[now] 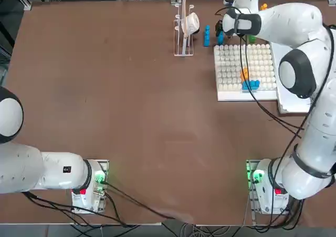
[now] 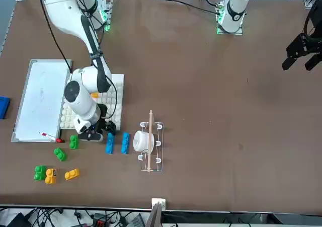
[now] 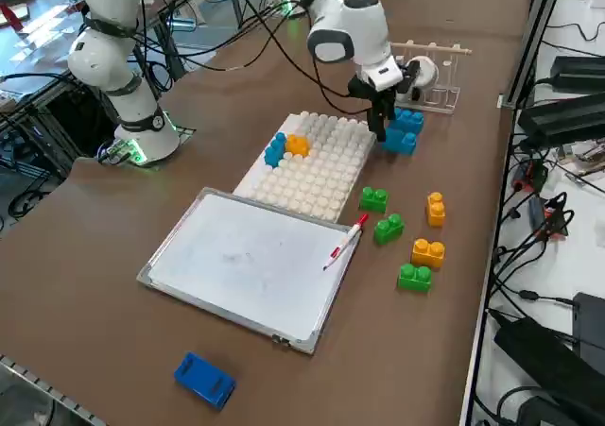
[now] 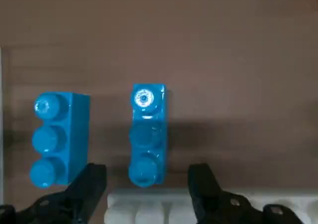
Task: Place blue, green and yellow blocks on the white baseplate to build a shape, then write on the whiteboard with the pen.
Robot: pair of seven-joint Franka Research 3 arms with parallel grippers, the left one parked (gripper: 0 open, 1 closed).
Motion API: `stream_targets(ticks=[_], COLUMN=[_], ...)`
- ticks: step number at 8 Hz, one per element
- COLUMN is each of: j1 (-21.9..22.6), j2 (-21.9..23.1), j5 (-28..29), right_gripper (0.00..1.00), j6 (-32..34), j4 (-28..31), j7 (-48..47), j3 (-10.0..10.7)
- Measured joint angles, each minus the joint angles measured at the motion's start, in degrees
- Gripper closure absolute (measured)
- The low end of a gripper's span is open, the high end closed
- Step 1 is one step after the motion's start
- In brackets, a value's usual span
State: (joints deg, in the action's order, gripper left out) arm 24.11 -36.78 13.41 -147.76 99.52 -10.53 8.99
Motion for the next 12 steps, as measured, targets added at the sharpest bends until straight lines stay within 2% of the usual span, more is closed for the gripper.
stream_targets(ticks=[3, 10, 12], j1=[0.00, 0.03, 0.10], j2=[-3.15, -6.42, -6.57], j5=[0.01, 0.02, 0.02], right_gripper=[0.04, 0.12, 0.53], j6=[-1.67, -2.39, -2.39], j4=[-1.97, -4.60, -5.01], j7=[-0.33, -2.54, -2.54], j3=[0.14, 0.14, 0.14])
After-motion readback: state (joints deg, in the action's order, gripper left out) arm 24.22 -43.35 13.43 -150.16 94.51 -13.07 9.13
